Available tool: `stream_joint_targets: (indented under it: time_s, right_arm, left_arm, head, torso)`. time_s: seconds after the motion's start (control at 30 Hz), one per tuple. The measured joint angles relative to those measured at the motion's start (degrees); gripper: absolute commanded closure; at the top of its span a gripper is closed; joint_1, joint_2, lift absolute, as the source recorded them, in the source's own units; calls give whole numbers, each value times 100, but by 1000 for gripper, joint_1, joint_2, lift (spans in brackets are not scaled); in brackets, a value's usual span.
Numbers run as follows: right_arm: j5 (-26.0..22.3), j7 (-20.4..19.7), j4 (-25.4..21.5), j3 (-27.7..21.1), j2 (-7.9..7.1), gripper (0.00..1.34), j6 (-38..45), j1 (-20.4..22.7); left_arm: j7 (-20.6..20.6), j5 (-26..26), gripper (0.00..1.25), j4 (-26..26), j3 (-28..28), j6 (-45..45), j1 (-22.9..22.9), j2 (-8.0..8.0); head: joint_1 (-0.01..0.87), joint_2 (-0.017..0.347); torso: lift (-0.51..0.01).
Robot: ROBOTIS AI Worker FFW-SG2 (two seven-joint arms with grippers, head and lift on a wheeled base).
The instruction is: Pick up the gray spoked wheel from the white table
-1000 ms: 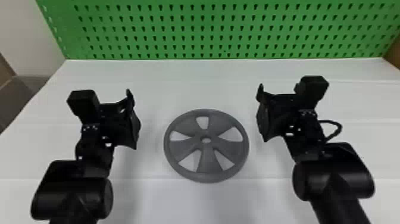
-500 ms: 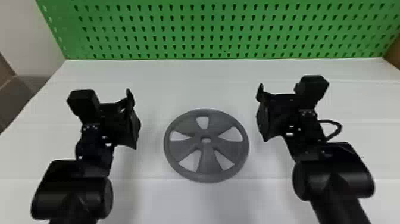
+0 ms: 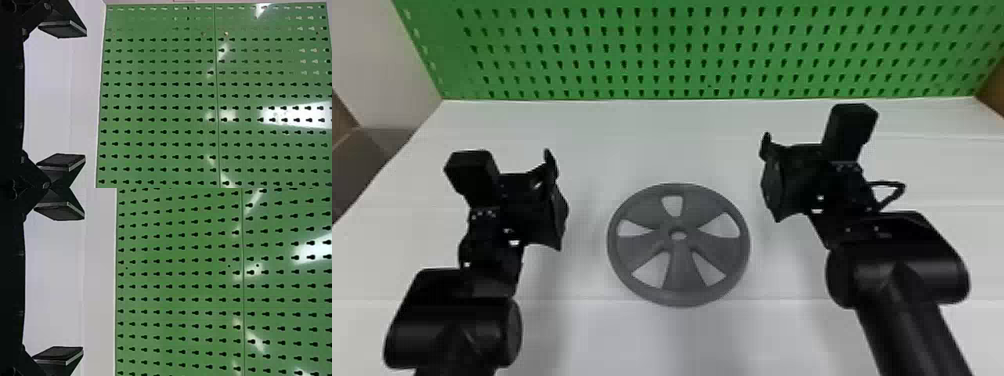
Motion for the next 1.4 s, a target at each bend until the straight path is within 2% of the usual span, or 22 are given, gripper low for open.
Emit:
stream_joint_targets:
  time_s: [0.33,0.7,0.97,1.23,1.4]
  right_arm:
    - [-82,0,-133,52,-20,98,1538,-586]
    - [-446,-2,-61,298,-181,98,3787,-1671]
    - [-804,-7,550,475,-253,96,4745,-2466]
    - [-956,-5,1254,847,-320,94,5476,-3251]
    - [-1440,-8,1785,985,-446,94,5605,-3540]
  left_arm:
    - [0,0,157,0,8,0,0,3]
    - [0,-18,157,0,9,0,-8,6]
    - [0,-50,157,0,11,0,-10,6]
    - [-25,-86,157,0,5,0,-32,15]
    - [-31,-131,157,0,-6,1,-46,24]
  head:
    - [773,66]
    - [773,66]
    - [773,66]
    - [773,66]
    - [773,66]
  torso:
    - [-81]
    - [-81]
    - [-81]
    - [-81]
    - [-81]
